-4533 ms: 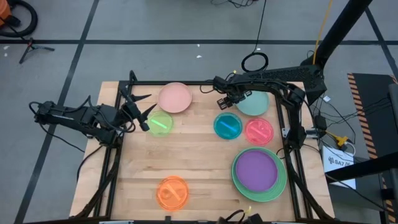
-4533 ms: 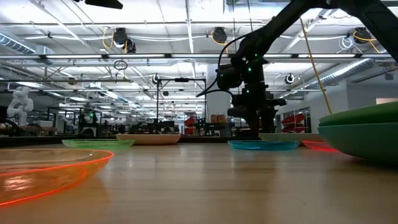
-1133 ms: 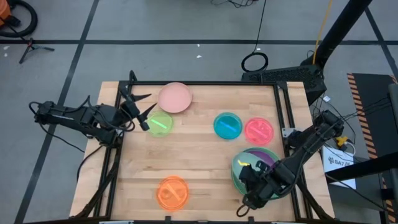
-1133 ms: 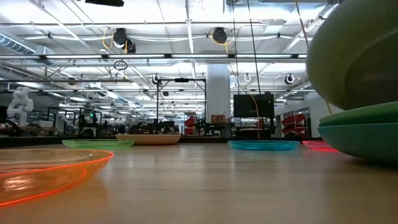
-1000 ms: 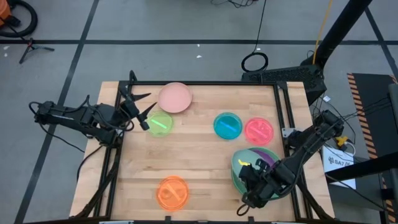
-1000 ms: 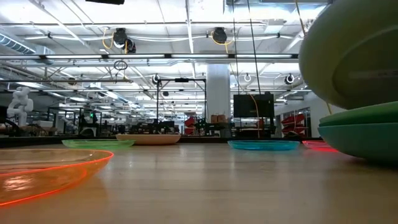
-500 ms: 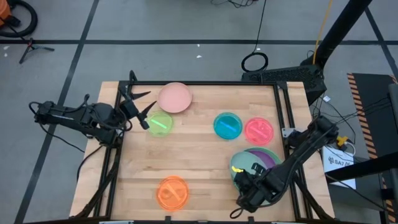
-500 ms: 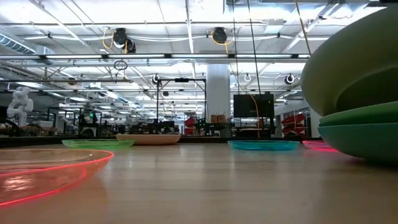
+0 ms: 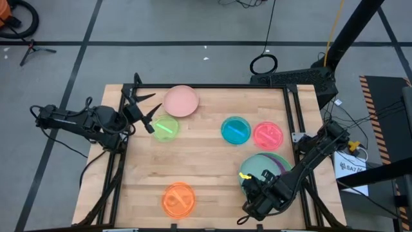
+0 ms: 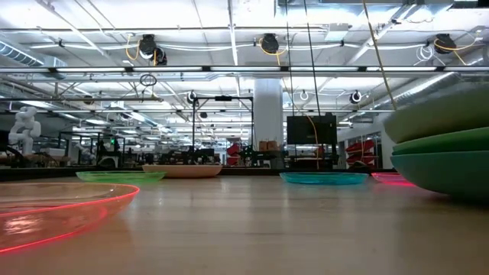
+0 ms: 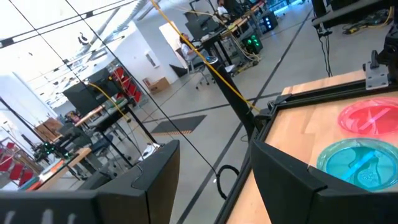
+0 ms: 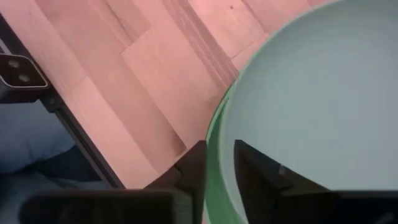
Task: Stack plastic plates
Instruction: Stack the light blue plate on top of the purple plate, then stack the light pink plate on top of the light blue plate
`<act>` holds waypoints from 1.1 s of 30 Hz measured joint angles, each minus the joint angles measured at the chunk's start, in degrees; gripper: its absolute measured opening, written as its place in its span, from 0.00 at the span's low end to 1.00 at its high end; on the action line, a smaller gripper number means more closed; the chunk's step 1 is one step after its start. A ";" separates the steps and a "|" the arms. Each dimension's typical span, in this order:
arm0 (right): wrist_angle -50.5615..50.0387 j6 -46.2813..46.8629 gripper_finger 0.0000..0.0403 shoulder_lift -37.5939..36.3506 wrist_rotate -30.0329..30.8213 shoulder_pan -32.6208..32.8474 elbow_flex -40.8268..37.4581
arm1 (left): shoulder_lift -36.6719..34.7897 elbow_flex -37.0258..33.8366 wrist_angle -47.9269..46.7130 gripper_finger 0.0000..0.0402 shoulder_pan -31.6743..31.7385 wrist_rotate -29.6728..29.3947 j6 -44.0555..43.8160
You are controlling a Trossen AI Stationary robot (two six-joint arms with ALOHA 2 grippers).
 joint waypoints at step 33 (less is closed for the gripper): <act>-1.10 -28.18 0.23 -0.02 53.77 -1.88 -3.73 | 5.84 0.00 2.79 0.50 0.02 6.52 -13.62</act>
